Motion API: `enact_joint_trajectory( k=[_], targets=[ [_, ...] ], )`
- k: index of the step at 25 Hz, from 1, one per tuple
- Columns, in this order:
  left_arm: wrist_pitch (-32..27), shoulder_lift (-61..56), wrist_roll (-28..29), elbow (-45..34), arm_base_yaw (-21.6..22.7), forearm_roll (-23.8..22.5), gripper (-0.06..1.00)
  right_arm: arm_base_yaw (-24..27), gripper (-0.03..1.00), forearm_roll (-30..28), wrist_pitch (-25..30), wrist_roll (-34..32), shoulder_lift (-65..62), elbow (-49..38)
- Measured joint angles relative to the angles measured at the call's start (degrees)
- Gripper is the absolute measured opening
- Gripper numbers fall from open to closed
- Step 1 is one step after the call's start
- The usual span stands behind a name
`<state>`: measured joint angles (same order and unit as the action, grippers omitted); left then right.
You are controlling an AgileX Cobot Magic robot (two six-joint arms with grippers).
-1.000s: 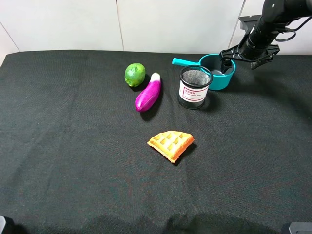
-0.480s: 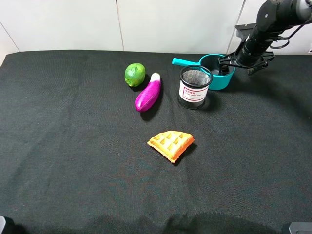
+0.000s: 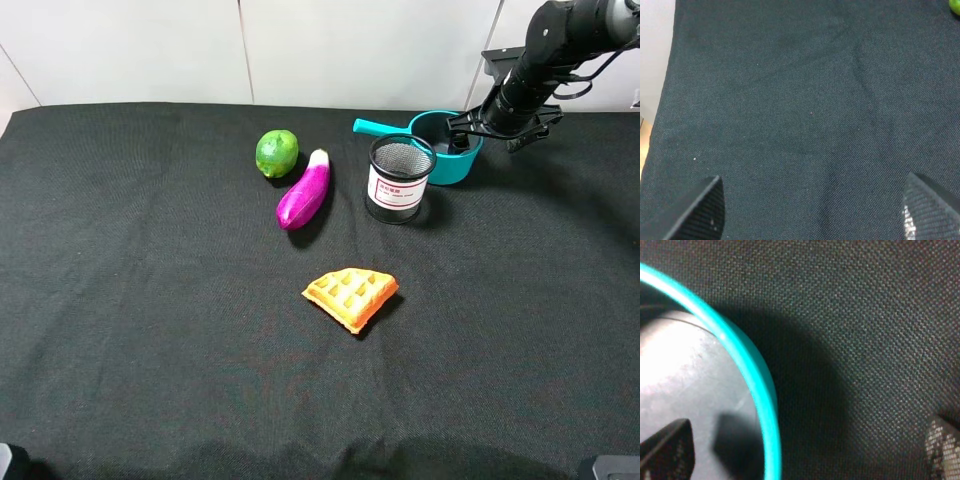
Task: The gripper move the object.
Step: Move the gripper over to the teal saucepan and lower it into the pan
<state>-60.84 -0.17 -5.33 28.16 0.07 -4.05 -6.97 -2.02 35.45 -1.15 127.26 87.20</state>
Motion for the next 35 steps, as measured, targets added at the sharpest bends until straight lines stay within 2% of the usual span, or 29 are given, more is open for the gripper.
enact_joint_trajectory(
  k=[13,18,25,35],
  targets=[
    [0.05,0.00,0.00,0.00,0.00,0.00,0.76,0.00,0.69,0.00,-0.05,0.00,0.00,0.00],
    [0.05,0.00,0.00,0.00,0.00,0.00,0.76,0.00,0.54,0.06,0.06,0.00,0.00,0.00],
    [0.05,0.00,0.00,0.00,0.00,0.00,0.76,0.00,0.29,0.41,0.37,-0.31,0.00,0.00],
    [0.05,0.00,0.00,0.00,0.00,-0.05,0.76,0.00,0.08,0.64,0.49,-0.43,0.00,0.00]
  ],
)
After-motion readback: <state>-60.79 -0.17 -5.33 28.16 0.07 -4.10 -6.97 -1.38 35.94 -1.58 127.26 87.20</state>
